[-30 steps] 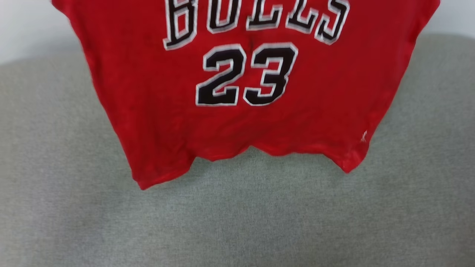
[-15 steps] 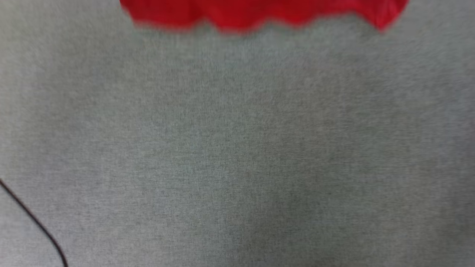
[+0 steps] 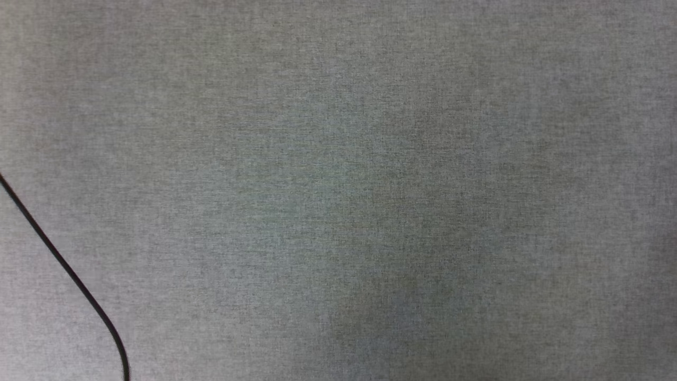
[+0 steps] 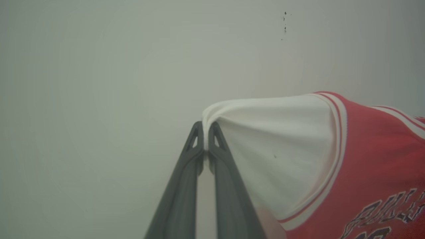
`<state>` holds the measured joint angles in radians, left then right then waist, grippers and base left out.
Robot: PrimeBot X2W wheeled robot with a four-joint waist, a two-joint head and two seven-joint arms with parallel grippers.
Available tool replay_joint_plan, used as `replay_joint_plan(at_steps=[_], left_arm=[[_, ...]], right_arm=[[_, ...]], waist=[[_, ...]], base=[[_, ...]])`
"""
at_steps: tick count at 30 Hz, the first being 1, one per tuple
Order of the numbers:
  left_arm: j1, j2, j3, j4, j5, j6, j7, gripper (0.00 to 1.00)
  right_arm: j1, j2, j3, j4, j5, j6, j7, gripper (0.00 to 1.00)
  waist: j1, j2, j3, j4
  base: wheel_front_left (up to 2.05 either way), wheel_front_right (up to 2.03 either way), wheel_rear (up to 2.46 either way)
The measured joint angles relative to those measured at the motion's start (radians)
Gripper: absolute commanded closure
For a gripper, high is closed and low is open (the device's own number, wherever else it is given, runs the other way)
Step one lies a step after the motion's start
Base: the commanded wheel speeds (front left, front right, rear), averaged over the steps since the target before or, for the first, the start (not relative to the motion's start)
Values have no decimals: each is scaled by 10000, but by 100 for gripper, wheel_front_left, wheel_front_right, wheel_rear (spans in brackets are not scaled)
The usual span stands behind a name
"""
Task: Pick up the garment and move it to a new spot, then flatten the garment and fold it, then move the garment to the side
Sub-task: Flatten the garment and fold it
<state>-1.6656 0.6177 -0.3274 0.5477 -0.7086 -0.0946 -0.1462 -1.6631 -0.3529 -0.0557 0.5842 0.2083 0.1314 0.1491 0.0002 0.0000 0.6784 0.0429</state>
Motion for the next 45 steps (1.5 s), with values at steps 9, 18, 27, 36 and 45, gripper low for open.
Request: replay_joint_plan(at_steps=[9,18,27,36,45], left_arm=[[2615,-679,-917,823,-382,-288,-744,100],[6342,-928,-1701,165,-1047,-341,-934,100],[10345,-236,-2119,-1442,-1762,-56,-546,100],[13167,374,-2537,-2920,-1939,709,-311,100],[15360,1129,-2690,-4178,-2336,1386,-23,100]], right_arm=[[2038,138,257,1141,464,-2,-523,100],[5282,-29,913,984,1440,-2,-510,100],[9275,-721,1492,-516,3037,-2,121,100],[12626,-1452,1273,-2178,4161,0,677,100],[15581,-2111,1348,-3808,5285,0,1296,100]], waist=[[-1,0,-514,84],[-1,0,-1792,81],[-4,0,-3321,-9],[-5,0,-4560,-45],[-5,0,-5560,-41]], base=[[0,0,0],[0,0,0],[0,0,0],[0,0,0],[0,0,0]])
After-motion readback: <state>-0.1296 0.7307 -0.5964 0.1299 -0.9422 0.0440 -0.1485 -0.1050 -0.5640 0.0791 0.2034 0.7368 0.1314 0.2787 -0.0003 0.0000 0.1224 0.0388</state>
